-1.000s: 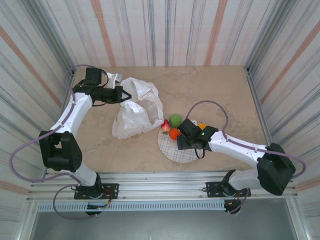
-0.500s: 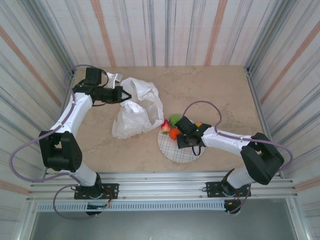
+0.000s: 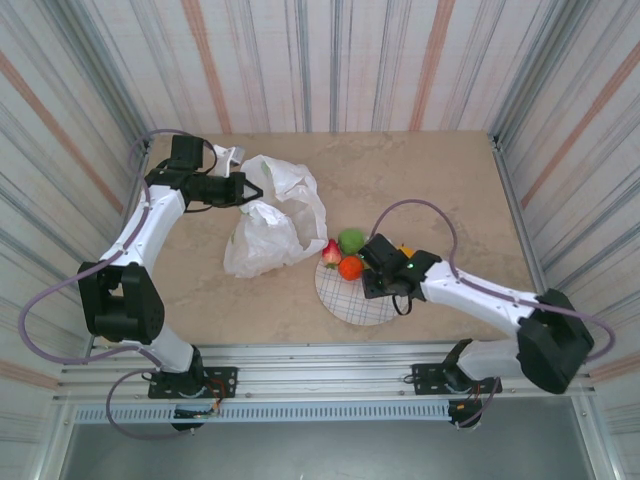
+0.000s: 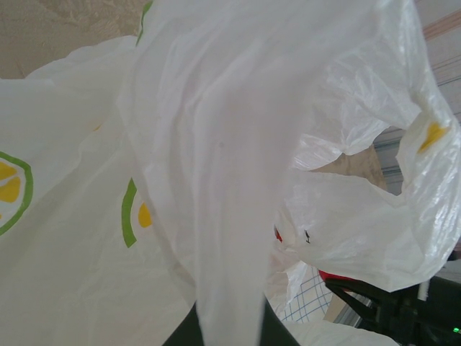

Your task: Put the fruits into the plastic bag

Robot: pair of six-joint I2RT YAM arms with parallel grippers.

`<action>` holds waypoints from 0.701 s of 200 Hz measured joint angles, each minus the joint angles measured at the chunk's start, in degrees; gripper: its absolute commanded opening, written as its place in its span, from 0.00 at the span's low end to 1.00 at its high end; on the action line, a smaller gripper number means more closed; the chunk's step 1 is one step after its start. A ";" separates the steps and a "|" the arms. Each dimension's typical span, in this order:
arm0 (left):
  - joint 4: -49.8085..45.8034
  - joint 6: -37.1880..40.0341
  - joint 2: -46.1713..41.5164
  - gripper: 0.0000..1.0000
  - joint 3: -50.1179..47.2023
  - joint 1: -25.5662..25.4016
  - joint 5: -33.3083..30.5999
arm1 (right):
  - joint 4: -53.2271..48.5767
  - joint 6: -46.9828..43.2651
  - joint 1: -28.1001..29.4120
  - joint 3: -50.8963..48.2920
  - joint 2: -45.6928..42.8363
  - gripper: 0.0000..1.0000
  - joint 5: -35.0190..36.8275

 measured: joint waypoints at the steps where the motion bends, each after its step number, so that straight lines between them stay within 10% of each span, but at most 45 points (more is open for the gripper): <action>1: 0.00 0.00 0.00 0.00 0.00 0.00 0.02 | -0.07 0.00 0.02 0.00 -0.22 0.51 0.00; 56: 0.02 -0.37 0.00 0.00 0.00 0.00 0.37 | 3.80 -0.26 -0.66 6.36 -6.10 0.50 -3.52; 140: 0.04 -0.61 0.00 0.00 0.00 -0.42 1.05 | 18.14 0.74 -1.07 23.28 17.00 0.49 -13.92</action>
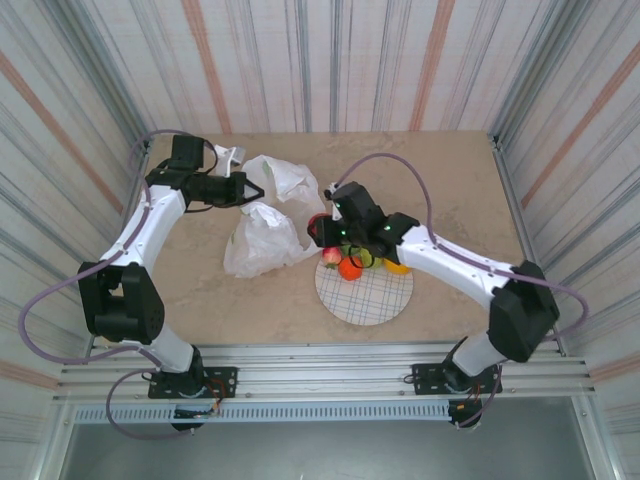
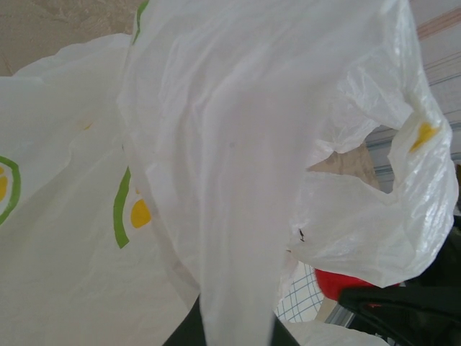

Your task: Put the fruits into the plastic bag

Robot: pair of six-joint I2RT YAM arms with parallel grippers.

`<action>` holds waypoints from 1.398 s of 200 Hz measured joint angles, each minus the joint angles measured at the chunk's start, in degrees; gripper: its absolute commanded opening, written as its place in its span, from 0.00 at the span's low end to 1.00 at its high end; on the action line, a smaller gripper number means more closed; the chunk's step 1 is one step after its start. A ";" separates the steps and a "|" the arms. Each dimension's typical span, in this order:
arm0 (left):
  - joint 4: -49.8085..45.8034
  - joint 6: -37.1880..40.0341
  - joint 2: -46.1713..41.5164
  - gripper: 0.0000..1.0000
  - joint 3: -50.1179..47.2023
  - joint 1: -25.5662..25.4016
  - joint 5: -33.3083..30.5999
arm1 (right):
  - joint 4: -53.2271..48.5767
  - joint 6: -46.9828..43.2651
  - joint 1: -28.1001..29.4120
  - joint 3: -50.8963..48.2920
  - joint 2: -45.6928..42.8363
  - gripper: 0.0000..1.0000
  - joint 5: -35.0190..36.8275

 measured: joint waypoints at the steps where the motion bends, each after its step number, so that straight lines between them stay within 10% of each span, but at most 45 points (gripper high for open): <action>1: 0.00 0.00 0.00 0.00 0.00 0.00 0.00 | 0.11 0.02 0.00 0.11 0.15 0.49 -0.02; 118: 0.00 -0.42 -0.02 0.00 0.00 -0.74 0.42 | 14.64 14.84 2.93 15.17 26.10 0.56 -4.24; 279: 0.00 -0.42 -0.09 0.00 0.00 -0.74 0.42 | 15.41 17.79 2.86 18.67 28.68 0.74 -10.54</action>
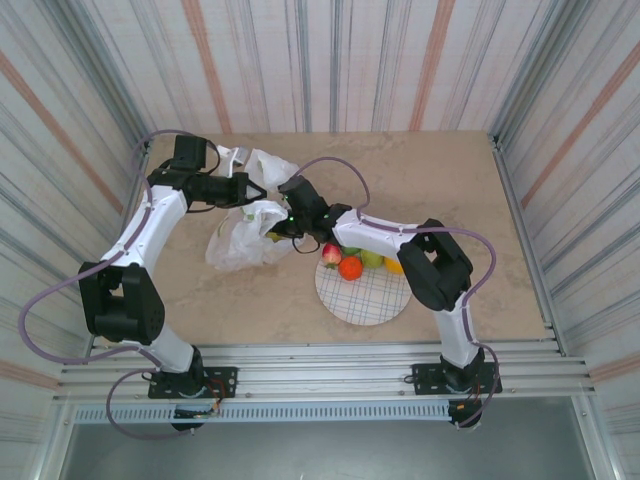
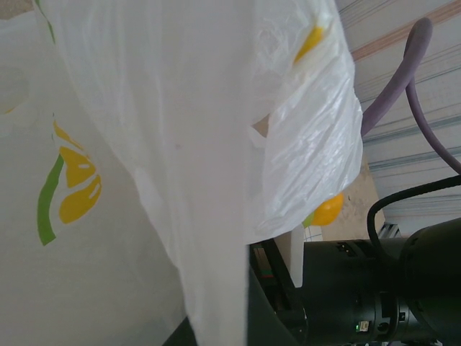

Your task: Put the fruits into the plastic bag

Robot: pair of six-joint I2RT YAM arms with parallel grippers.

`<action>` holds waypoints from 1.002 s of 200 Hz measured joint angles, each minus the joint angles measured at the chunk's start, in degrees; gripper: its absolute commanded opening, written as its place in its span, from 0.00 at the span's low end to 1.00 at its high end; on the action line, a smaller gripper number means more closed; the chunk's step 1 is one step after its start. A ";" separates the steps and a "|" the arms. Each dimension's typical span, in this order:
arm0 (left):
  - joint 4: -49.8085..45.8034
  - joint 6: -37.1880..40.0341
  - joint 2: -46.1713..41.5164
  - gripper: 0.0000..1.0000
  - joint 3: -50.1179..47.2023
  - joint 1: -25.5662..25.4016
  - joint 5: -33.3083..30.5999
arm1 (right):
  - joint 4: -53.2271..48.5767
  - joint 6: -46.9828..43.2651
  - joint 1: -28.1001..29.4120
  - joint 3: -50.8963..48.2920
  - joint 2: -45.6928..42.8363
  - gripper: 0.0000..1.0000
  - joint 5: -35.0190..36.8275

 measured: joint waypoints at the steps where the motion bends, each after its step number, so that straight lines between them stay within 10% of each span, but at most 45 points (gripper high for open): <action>1: 0.00 0.00 0.00 0.00 0.00 0.00 0.00 | 0.00 0.00 -0.04 -0.02 -0.02 0.74 -0.02; 200: -0.02 0.00 0.00 0.00 0.00 0.07 -0.26 | -14.95 -11.69 -1.27 -25.33 -34.53 0.74 17.86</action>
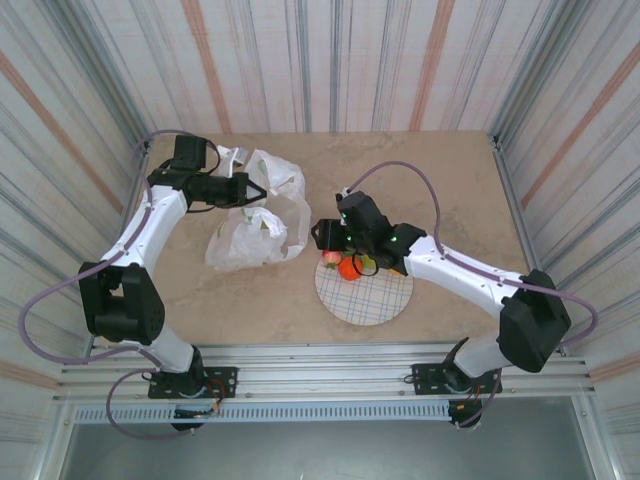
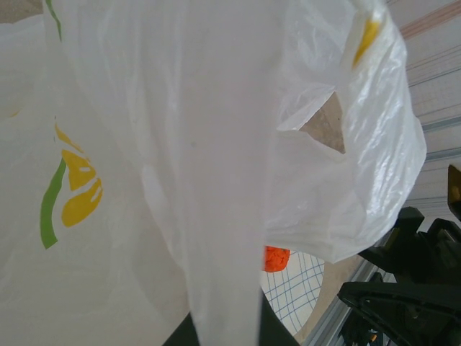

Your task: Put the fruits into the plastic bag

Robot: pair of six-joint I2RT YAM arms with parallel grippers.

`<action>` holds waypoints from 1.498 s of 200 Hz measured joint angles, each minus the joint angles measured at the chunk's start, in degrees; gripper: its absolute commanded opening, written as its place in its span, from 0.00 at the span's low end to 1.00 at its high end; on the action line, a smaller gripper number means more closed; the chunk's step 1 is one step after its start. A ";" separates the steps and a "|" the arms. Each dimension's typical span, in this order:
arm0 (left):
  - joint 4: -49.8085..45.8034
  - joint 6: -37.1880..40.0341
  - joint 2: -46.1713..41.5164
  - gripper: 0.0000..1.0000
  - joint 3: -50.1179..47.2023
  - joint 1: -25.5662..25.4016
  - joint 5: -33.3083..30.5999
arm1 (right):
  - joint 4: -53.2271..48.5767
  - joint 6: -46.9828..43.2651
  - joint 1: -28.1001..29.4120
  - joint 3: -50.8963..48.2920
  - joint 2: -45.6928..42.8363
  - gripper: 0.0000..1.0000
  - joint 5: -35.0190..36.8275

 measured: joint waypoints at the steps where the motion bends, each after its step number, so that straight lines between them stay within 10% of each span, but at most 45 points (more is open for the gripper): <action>1: 0.00 0.00 0.00 0.00 0.00 0.00 -0.02 | -0.39 -0.11 0.11 0.07 0.02 0.74 0.26; 210: 0.00 -0.04 -0.02 0.00 0.00 0.11 -0.42 | -15.32 -6.58 2.45 13.29 23.67 0.70 9.75; 299: 0.00 -0.02 0.00 0.00 0.00 0.11 -0.44 | -15.19 -8.55 2.45 14.27 27.39 0.53 9.84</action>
